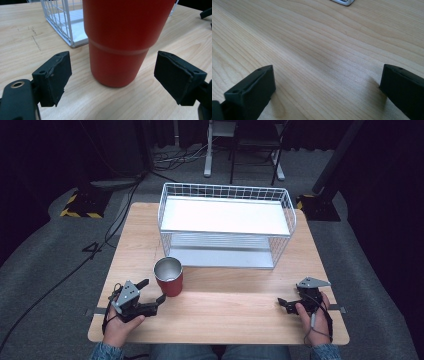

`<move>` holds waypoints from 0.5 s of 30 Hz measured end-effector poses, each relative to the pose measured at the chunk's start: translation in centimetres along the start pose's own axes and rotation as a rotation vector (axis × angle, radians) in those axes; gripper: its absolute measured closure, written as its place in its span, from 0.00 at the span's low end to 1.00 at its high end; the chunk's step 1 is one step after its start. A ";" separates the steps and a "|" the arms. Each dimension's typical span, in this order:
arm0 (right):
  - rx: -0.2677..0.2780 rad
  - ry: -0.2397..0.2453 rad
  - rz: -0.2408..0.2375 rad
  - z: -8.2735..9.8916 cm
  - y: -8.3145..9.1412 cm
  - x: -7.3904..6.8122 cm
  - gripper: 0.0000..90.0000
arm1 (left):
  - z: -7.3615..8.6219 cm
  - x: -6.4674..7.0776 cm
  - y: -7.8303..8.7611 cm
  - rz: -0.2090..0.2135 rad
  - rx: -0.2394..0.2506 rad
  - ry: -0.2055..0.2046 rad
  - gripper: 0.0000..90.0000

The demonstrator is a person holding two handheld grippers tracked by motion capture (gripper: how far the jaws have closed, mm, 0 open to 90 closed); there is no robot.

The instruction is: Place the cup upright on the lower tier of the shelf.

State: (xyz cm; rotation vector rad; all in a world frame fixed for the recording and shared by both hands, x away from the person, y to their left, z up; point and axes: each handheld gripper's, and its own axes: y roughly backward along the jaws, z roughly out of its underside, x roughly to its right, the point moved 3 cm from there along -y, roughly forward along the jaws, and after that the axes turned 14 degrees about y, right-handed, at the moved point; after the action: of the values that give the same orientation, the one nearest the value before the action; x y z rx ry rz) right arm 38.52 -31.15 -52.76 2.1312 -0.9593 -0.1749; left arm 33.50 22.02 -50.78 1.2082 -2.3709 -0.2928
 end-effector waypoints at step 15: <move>0.000 0.000 0.000 0.0 0.0 0.0 0.00 | -1.0 1.0 -2.7 -0.004 -0.041 0.013 0.14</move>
State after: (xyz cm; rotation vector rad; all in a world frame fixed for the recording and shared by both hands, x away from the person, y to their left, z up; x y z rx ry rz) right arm 38.53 -31.15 -52.76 2.1309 -0.9594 -0.1754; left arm 35.42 19.65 -50.64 1.1924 -2.3404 -0.3322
